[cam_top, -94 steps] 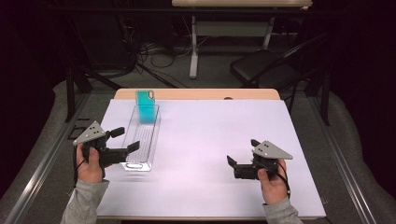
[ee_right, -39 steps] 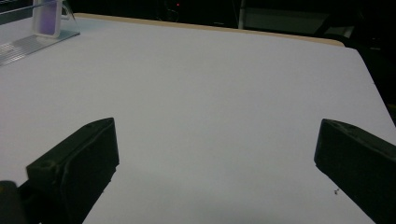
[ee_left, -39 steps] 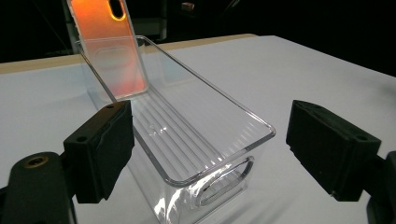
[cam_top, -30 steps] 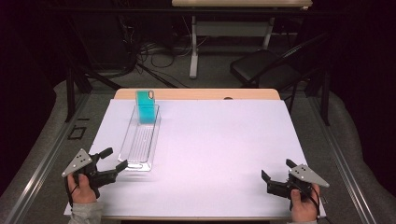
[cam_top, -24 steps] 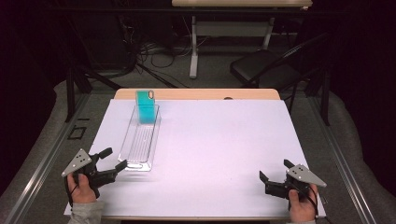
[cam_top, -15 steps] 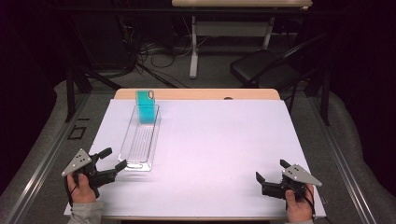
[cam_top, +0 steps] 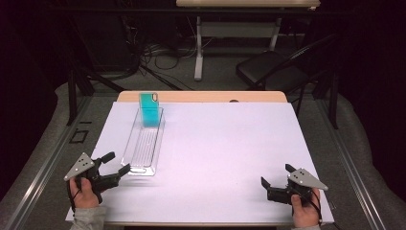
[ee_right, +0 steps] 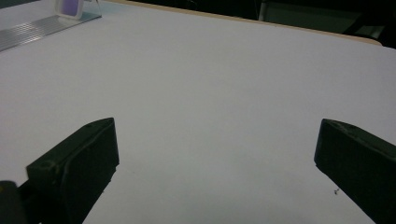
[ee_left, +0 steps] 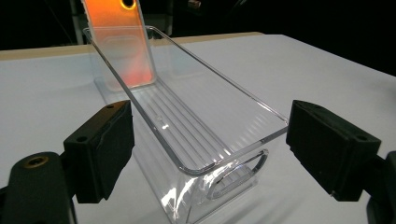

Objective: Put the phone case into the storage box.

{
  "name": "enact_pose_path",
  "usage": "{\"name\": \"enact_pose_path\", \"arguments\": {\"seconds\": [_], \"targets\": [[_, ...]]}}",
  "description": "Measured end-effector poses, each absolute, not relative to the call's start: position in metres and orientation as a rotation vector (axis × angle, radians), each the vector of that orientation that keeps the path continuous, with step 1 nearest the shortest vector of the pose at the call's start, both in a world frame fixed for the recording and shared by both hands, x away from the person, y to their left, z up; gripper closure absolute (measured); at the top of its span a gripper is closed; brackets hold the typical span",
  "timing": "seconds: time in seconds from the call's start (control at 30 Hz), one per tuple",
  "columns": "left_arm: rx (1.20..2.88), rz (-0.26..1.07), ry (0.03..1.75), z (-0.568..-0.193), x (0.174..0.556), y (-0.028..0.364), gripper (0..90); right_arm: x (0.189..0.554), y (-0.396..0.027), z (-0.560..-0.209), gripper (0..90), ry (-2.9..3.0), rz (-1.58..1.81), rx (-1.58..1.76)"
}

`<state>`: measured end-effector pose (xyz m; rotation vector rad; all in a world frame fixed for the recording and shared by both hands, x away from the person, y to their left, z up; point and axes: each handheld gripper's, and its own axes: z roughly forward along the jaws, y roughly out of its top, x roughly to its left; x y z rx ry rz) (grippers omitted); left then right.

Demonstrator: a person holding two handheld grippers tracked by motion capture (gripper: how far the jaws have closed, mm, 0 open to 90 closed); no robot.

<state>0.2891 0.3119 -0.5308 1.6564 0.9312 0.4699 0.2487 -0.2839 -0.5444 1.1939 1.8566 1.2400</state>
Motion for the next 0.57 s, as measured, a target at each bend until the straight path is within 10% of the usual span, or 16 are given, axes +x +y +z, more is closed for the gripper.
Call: {"name": "enact_pose_path", "arguments": {"seconds": [0.57], "targets": [[1.666,0.465,0.944,-0.5314,0.2936,0.3150,15.6,0.2488,-0.2884,-0.5460,0.0,1.845,1.228,1.224]]}}
